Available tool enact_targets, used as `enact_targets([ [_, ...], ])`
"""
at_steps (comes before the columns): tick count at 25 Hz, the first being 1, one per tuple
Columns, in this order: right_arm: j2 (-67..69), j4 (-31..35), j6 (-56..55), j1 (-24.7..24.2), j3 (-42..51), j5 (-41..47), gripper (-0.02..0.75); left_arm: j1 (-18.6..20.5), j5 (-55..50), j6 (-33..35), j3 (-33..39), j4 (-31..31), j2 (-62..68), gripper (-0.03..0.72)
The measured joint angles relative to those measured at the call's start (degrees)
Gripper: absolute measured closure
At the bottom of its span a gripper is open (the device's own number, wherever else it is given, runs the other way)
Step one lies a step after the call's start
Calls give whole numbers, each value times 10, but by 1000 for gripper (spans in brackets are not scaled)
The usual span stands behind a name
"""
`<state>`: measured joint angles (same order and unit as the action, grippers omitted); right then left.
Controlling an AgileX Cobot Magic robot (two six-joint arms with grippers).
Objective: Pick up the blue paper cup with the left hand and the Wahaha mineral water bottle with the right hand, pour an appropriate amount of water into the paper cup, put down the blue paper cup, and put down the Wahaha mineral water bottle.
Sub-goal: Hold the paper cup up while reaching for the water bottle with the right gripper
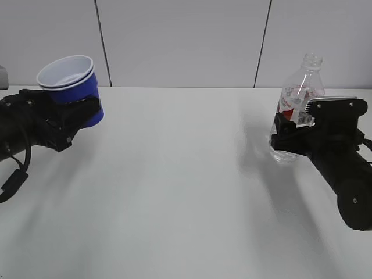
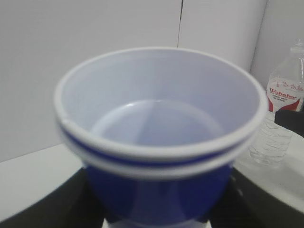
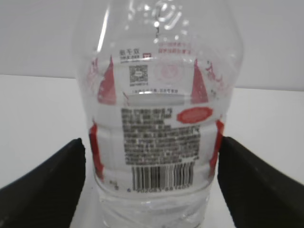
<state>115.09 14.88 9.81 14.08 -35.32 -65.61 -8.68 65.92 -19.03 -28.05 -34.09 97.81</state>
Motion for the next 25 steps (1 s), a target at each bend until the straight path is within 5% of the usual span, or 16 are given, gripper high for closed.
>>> enact_targets([
  [25,43,8,29,0,-47,0,91,0,0,0,0,0,0,245],
])
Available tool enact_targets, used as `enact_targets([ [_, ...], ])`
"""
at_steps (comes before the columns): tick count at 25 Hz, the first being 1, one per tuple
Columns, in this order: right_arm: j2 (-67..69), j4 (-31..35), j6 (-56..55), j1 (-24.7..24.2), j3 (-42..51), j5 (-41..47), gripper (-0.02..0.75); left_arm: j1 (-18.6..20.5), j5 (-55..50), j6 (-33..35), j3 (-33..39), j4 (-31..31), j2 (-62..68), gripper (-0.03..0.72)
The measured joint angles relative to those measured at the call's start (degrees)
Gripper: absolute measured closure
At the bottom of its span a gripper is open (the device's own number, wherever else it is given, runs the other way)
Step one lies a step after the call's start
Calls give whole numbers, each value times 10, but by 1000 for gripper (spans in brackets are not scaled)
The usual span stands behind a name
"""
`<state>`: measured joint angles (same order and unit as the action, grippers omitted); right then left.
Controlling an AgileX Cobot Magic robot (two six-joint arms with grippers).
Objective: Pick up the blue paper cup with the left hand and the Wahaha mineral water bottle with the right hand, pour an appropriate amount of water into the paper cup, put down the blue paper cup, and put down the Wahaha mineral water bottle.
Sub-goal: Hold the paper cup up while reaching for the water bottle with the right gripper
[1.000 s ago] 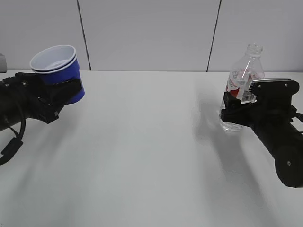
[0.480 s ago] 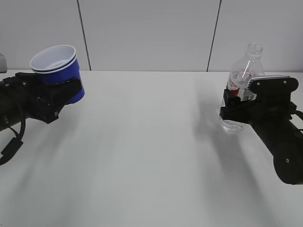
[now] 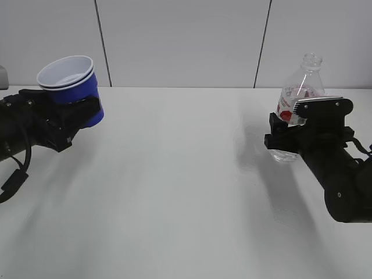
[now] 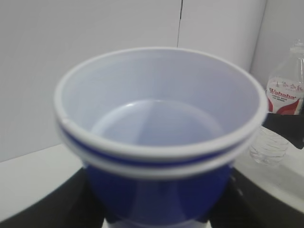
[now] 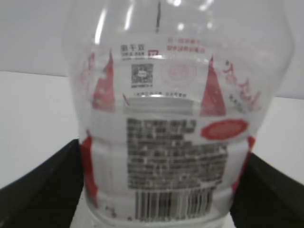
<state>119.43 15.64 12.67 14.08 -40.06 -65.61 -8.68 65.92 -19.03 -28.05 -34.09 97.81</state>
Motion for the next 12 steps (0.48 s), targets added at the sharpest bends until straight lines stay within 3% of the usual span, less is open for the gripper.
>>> enact_targets([
  [7,3,5,11,0,-7,0,101,0,0,0,0,0,0,245],
  [12,3,11,17,0,-8,0,150,0,0,0,0,0,0,245],
])
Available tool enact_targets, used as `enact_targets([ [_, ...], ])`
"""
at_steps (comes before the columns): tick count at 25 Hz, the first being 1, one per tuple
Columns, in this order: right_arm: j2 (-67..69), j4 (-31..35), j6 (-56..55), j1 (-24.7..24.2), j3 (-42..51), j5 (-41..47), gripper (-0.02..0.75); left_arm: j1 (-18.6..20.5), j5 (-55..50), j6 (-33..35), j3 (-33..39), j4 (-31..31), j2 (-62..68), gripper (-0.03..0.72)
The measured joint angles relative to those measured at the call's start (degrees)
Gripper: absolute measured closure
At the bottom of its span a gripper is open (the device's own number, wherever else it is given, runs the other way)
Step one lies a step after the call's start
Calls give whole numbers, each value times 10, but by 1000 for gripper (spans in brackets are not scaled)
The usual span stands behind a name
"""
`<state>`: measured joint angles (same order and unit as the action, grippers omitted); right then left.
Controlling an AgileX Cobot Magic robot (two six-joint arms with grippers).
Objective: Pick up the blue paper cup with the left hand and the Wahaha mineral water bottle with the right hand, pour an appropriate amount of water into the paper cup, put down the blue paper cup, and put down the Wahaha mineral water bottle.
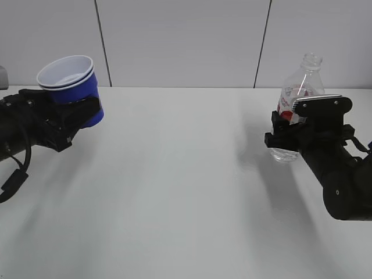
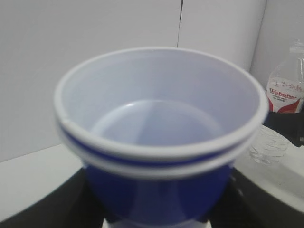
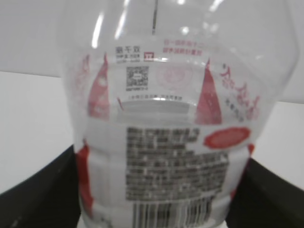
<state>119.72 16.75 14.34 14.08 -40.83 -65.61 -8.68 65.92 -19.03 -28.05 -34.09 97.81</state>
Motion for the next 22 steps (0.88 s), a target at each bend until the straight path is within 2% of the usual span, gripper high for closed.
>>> enact_targets([
  [9,0,0,2,0,0,0,232,0,0,0,0,0,0,245],
  [22,0,0,3,0,0,0,245,0,0,0,0,0,0,245],
])
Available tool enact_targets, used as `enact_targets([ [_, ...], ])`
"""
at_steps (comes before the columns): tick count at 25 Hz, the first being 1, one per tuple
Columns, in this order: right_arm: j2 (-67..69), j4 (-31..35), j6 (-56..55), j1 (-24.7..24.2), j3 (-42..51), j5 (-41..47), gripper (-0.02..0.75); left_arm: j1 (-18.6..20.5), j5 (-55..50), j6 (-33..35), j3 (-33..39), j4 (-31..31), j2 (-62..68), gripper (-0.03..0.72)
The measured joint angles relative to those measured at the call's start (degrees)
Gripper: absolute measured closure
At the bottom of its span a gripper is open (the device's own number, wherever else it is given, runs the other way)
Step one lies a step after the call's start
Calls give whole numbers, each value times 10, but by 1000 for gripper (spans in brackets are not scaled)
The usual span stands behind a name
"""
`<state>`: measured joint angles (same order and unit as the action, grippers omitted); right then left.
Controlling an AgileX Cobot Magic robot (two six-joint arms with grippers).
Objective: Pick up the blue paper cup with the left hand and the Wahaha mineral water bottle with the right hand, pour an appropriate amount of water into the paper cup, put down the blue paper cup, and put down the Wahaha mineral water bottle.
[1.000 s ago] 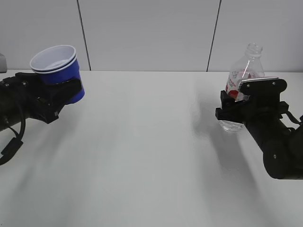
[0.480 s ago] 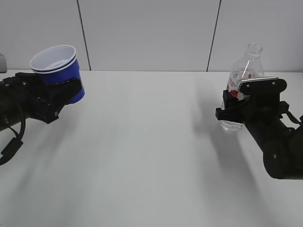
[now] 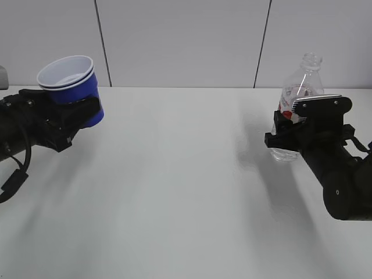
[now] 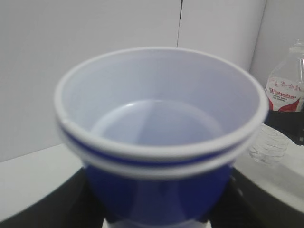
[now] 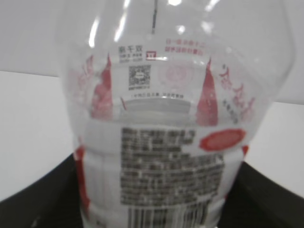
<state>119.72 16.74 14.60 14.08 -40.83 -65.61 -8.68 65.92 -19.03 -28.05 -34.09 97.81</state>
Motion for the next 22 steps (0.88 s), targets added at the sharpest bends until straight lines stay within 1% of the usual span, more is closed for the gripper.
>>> enact_targets([
  [5,0,-1,0,0,0,0,245,0,0,0,0,0,0,245],
  [10,-8,0,-40,-1,4,6,246,0,0,0,-4,7,2,245],
  [14,-54,-2,-52,-1,20,32,248,0,0,0,-32,7,32,245],
  [19,-123,-2,-49,-1,24,34,249,0,0,0,-76,2,88,245],
  [22,-154,-2,-27,-1,24,43,249,-11,0,0,-101,-5,124,245],
])
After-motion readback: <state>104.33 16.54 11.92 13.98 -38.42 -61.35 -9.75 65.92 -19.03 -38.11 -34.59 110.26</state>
